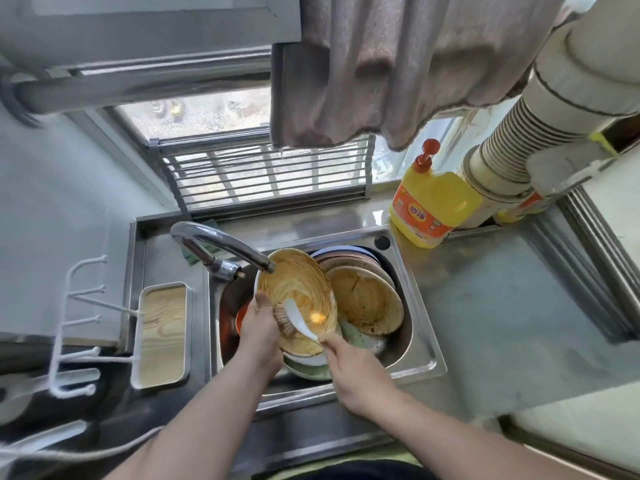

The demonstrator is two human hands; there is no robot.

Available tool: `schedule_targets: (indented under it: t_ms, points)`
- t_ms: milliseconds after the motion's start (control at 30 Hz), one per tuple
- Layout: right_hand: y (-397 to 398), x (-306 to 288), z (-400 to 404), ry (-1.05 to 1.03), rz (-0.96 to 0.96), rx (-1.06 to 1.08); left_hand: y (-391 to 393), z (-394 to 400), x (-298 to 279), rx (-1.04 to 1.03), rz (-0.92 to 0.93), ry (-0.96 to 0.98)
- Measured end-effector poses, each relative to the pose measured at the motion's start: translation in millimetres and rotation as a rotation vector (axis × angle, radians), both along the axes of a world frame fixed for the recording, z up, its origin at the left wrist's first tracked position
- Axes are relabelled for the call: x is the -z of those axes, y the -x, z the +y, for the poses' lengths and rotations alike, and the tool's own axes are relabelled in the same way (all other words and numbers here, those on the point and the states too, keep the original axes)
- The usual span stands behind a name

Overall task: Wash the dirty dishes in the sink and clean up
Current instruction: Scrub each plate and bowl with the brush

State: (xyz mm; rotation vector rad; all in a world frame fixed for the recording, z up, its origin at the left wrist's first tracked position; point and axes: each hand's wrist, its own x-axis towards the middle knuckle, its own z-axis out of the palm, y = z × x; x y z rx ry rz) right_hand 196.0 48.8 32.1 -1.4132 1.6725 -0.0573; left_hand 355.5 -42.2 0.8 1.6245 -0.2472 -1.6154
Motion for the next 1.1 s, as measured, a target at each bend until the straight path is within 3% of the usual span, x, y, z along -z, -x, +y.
schedule_targets:
  t_ms: [167,267,367,467,600,700,800,900,1100]
  points:
    - [26,10,-60,0.094,0.102,0.097,12,7,-13,0.078,0.071,0.009]
    - [54,16,-29,0.019,0.204,0.088,1,1,-13,0.059,0.064,0.008]
    - [28,3,16,-0.007,0.101,-0.005,-6,-2,-6,0.035,0.045,-0.008]
    - [-3,-12,-3,0.103,-0.018,0.007,10,7,-6,0.053,0.040,-0.046]
    - [32,-2,-56,0.128,0.108,0.119,20,13,-15,0.061,0.052,-0.017]
    - [63,3,-33,0.072,0.213,0.120,10,-3,-16,0.035,0.041,-0.011]
    - [37,-2,9,0.034,0.089,0.063,7,-8,-11,0.059,-0.031,-0.042]
    - [0,-14,0,0.086,-0.058,0.099,16,6,-13,0.115,-0.141,-0.010]
    - [64,1,-46,0.116,0.083,0.305,10,16,-12,0.297,-0.159,0.108]
